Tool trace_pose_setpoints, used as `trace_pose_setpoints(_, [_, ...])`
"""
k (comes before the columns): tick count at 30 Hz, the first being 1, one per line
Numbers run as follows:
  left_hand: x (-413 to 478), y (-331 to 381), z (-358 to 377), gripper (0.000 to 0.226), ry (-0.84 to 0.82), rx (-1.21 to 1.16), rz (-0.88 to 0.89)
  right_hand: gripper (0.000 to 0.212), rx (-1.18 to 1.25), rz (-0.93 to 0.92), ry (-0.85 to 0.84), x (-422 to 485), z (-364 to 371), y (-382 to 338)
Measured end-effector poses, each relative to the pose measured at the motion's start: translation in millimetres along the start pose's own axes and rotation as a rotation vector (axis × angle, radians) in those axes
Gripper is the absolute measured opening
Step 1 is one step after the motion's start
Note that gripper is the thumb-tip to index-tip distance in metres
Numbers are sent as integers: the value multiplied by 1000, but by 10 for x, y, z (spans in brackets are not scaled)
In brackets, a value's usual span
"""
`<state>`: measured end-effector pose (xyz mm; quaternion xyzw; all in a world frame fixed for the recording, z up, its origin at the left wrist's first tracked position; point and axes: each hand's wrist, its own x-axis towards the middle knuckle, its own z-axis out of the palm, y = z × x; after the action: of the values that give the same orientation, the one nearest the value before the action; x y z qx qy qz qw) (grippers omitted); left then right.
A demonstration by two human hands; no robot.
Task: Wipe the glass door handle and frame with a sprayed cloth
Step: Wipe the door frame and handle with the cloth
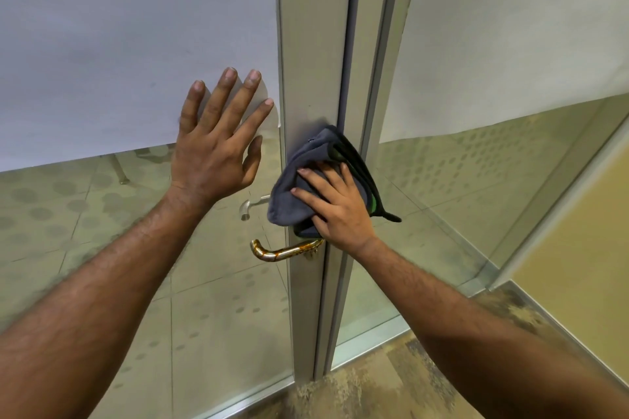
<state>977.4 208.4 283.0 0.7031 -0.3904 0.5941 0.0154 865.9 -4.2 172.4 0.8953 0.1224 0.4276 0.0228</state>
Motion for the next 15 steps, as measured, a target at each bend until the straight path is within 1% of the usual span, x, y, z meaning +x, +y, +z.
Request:
trace_pose_setpoints(2, [-4, 1, 3, 56, -6, 7, 0, 50, 34, 80, 19, -23, -76, 22])
trace_pose_setpoints(5, [-12, -10, 8, 58, -15, 23, 8, 51, 93, 172, 34, -39, -187, 15])
trace_pose_setpoints(7, [-7, -9, 13, 58, -17, 34, 10, 50, 219, 233, 73, -30, -287, -28])
trace_pose_setpoints(8, [-3, -1, 15, 58, -17, 36, 8, 50, 314, 294, 116, -23, -335, -53])
trace_pose_setpoints(10, [0, 13, 17, 58, -15, 43, 8, 50, 562, 511, 274, -10, -403, -90])
trace_pose_setpoints(12, [1, 8, 21, 58, -11, 50, 11, 46, 898, 835, 507, 42, -520, -134])
trace_pose_setpoints(13, [-1, -1, 23, 59, -11, 53, 10, 38, 1084, 989, 618, 74, -592, -151])
trace_pose_setpoints(14, [-4, -10, 24, 59, -11, 55, 9, 29, 1220, 1083, 703, 74, -642, -143])
trace_pose_setpoints(15, [-7, -15, 24, 59, -11, 59, 8, 26, 1299, 1151, 738, 37, -667, -121])
